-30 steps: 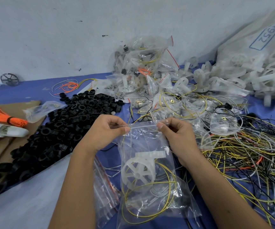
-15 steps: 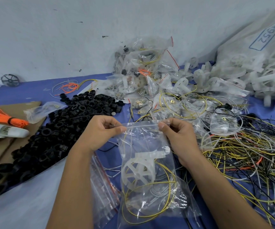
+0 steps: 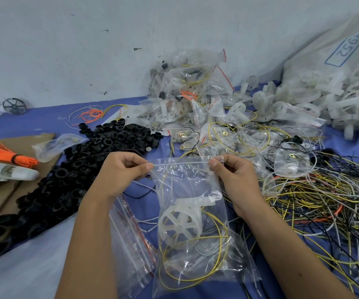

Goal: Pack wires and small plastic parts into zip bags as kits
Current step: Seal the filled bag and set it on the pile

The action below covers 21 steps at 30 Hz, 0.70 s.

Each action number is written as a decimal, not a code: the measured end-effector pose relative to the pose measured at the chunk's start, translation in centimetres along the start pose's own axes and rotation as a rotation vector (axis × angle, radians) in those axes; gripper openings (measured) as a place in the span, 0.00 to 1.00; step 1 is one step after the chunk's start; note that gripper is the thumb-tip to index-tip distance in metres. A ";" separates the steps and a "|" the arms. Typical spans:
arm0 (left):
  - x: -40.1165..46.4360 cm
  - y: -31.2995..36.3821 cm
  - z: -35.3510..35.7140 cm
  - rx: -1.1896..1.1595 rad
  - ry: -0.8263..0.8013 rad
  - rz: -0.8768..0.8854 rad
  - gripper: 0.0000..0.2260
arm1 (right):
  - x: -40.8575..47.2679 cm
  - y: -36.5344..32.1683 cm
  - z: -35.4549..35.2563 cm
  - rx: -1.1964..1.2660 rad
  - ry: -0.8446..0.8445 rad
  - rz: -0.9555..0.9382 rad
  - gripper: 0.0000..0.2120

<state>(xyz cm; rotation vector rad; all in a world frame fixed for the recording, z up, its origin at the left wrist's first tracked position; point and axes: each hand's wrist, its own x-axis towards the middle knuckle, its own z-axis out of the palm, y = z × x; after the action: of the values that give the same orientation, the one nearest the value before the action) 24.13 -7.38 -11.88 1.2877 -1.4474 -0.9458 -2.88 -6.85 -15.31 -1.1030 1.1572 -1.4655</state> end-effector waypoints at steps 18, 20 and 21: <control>0.7 0.2 1.6 0.034 -0.047 0.075 0.06 | 0.2 0.3 -0.2 -0.029 -0.037 -0.024 0.07; 0.6 0.4 1.7 0.007 -0.077 0.056 0.05 | 0.2 0.3 -0.1 -0.034 -0.038 -0.028 0.07; 0.4 0.5 1.9 0.016 -0.106 0.046 0.04 | 0.2 0.3 -0.1 -0.035 -0.038 -0.029 0.07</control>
<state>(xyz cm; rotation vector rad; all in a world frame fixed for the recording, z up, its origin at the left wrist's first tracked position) 22.13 -7.77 -11.81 1.2263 -1.5629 -0.9865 -3.00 -7.04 -15.61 -1.1715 1.1488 -1.4454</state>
